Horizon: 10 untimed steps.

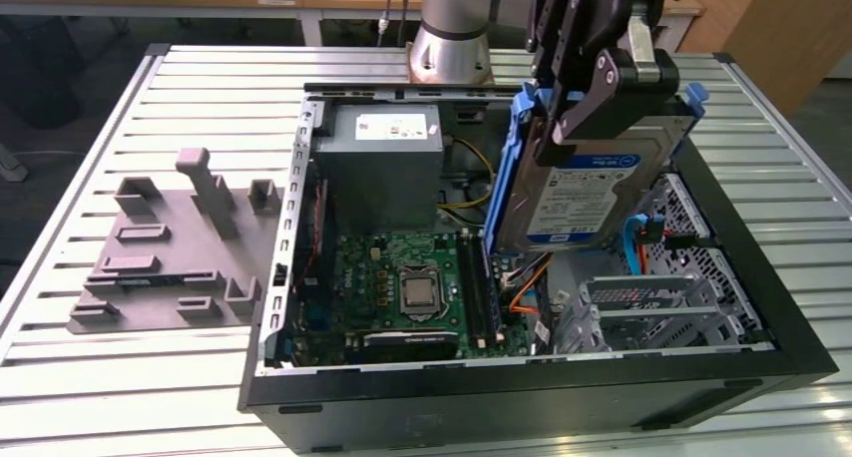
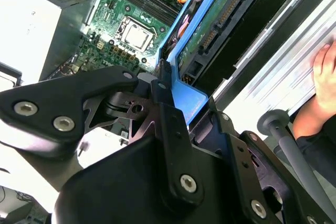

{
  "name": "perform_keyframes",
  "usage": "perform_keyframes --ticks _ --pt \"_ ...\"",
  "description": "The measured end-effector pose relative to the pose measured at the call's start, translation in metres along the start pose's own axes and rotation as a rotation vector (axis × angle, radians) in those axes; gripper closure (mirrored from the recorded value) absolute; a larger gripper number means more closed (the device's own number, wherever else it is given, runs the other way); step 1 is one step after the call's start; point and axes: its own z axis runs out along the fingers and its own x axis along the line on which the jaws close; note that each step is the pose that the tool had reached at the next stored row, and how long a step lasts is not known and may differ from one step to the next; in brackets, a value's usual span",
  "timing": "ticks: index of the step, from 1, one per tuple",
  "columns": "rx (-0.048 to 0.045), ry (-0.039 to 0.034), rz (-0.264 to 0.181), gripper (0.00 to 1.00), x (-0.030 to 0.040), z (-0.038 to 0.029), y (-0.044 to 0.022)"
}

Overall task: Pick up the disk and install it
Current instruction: 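Insert the disk into the insertion slot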

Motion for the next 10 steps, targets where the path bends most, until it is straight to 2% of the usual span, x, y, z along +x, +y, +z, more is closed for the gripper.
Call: perform_keyframes --ticks 10 --pt "0.0000 -0.0001 0.000 0.64 0.0010 0.0000 -0.0011"
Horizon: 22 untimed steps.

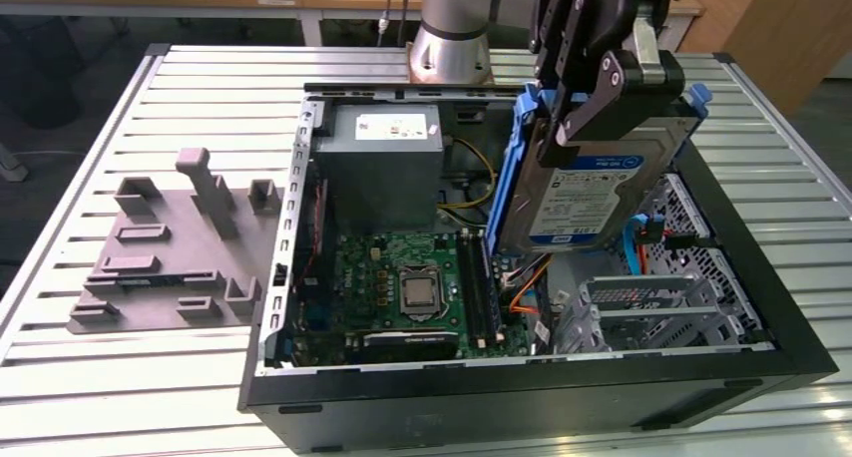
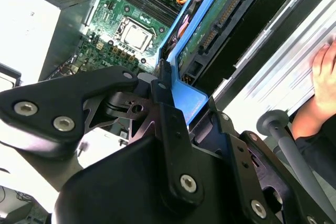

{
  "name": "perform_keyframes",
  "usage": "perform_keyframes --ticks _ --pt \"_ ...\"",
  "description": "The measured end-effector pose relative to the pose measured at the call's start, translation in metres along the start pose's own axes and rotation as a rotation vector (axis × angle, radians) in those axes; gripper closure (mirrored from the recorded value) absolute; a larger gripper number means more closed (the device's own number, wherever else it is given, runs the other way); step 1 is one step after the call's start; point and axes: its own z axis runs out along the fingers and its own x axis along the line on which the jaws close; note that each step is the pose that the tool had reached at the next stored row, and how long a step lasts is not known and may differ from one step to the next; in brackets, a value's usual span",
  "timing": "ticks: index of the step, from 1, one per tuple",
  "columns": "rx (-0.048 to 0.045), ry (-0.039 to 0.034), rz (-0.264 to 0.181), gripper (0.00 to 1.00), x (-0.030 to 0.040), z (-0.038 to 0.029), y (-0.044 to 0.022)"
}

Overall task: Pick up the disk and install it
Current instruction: 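Insert the disk into the insertion slot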

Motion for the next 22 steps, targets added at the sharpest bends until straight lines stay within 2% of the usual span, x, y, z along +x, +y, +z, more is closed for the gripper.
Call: perform_keyframes --ticks 10,11,16,22 --pt "0.0000 0.0000 0.000 0.64 0.0015 0.0000 0.0000" --pt "0.0000 0.0000 0.000 0.64 0.0046 0.0000 0.0000" --pt "0.0000 0.0000 0.000 0.64 0.0063 -0.0001 0.0000" --pt "0.0000 -0.0001 0.000 0.64 0.0061 0.0000 -0.0001"
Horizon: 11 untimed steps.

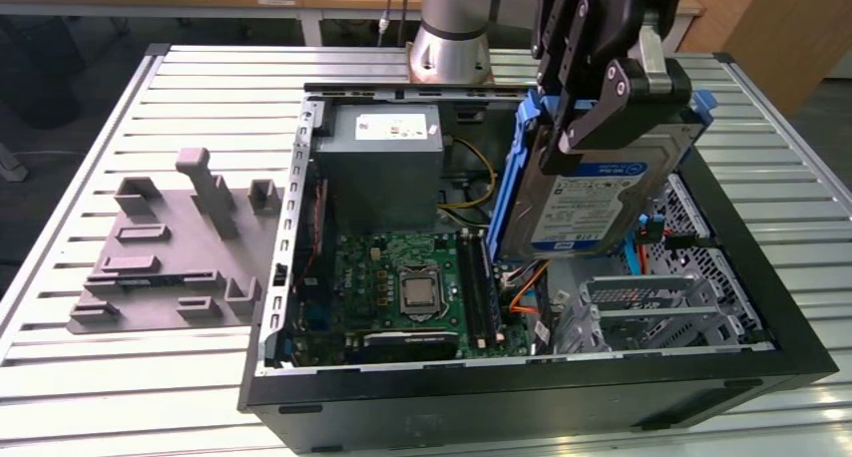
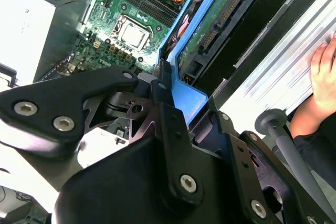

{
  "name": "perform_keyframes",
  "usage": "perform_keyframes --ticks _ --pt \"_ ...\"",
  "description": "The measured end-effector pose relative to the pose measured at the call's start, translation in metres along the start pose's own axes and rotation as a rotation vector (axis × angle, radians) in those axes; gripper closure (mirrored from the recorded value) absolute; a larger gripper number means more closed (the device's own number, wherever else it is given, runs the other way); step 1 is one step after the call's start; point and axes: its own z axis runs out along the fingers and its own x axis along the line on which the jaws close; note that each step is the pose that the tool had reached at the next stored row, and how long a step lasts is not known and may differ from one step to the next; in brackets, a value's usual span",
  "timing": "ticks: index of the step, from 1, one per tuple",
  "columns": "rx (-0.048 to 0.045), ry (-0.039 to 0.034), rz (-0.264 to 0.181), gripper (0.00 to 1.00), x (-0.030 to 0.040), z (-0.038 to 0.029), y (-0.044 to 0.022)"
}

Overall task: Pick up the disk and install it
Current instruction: 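Insert the disk into the insertion slot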

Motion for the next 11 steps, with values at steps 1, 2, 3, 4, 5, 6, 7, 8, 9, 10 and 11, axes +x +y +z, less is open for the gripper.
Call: perform_keyframes --ticks 1,2,3,4,5,6,7,8,9,10,11 --pt "0.0000 0.0001 0.000 0.64 -0.0002 0.0000 0.0001" --pt "0.0000 0.0001 0.000 0.64 -0.0003 0.0000 0.0001" --pt "0.0000 0.0001 0.000 0.64 -0.0003 0.0000 0.0001" --pt "0.0000 0.0001 0.000 0.64 -0.0004 0.0000 0.0001" --pt "0.0000 0.0001 0.000 0.64 -0.0004 0.0000 0.0001" --pt "0.0000 0.0001 0.000 0.64 -0.0004 0.0000 0.0000" --pt "0.0000 0.0001 0.000 0.64 -0.0004 -0.0001 -0.0004" --pt "0.0000 0.0001 0.000 0.64 -0.0004 0.0000 -0.0011" --pt "-0.0001 0.0001 0.000 0.64 -0.0004 0.0000 -0.0020" --pt "-0.0001 0.0001 0.000 0.64 -0.0003 -0.0001 -0.0028" --pt "-0.0001 0.0001 0.000 0.64 -0.0003 -0.0001 -0.0032"
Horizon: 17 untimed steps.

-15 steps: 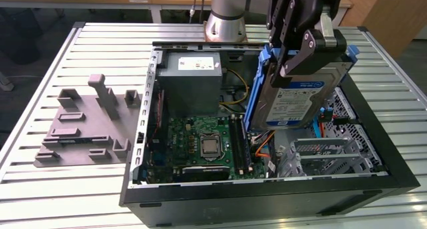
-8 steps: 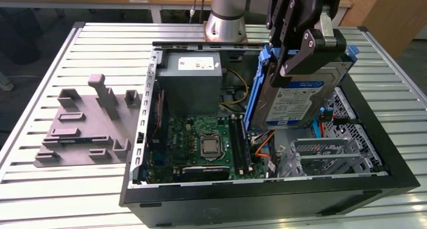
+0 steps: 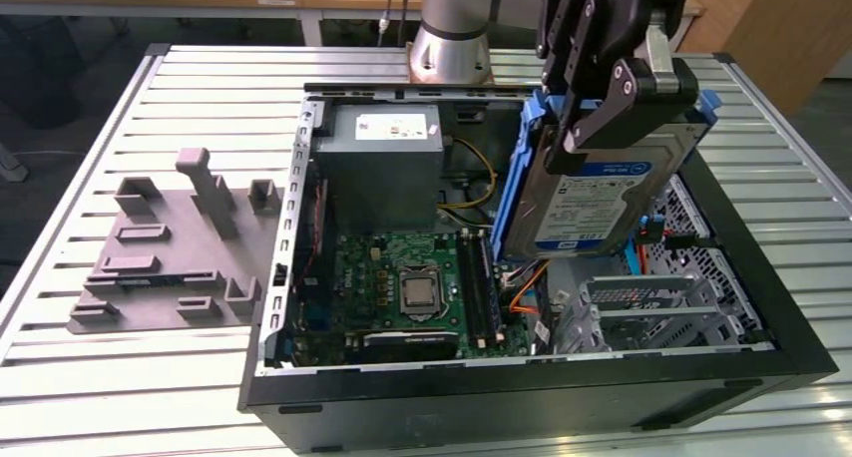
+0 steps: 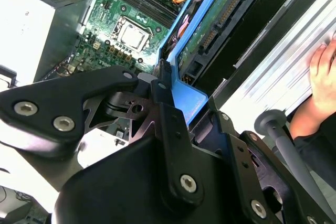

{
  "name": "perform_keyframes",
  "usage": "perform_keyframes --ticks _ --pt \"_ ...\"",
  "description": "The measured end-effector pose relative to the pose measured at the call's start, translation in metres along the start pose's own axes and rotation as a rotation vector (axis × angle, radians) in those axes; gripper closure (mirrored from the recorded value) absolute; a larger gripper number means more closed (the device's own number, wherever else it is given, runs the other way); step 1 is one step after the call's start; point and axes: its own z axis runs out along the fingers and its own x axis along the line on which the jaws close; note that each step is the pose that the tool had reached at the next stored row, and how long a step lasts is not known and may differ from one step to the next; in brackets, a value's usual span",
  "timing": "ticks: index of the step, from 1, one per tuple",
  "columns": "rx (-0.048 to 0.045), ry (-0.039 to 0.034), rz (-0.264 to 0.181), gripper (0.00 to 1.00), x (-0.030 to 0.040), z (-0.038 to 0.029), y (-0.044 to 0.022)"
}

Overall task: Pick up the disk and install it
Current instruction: 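Insert the disk into the insertion slot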

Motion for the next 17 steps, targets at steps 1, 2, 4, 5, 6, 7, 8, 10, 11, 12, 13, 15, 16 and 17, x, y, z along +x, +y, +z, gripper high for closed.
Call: perform_keyframes --ticks 1,2,4,5,6,7,8,10,11,12,13,15,16,17 --pt "0.0000 0.0000 0.000 0.64 0.0000 0.0000 -0.0001" --pt "0.0000 0.0000 0.000 0.64 0.0000 0.0000 -0.0002" --pt "0.0000 0.0000 0.000 0.64 0.0020 0.0000 -0.0026" --pt "0.0000 0.0000 0.000 0.64 0.0021 0.0000 -0.0027" --pt "0.0001 0.0000 0.000 0.64 0.0022 0.0000 -0.0028" --pt "0.0000 0.0000 0.000 0.64 0.0023 -0.0001 -0.0029" --pt "0.0000 0.0000 0.000 0.64 0.0024 0.0000 -0.0030" --pt "0.0000 0.0000 0.000 0.64 0.0029 -0.0001 -0.0037" --pt "0.0000 0.0000 0.000 0.64 0.0030 -0.0001 -0.0037" --pt "0.0000 0.0001 0.000 0.64 0.0030 -0.0001 -0.0038" --pt "0.0001 0.0000 0.000 0.64 0.0031 0.0000 -0.0039" --pt "0.0001 -0.0001 0.000 0.64 0.0032 0.0000 -0.0032" --pt "0.0001 -0.0001 0.000 0.64 0.0032 0.0000 -0.0028" --pt "0.0001 0.0000 0.000 0.64 0.0032 0.0000 -0.0028"
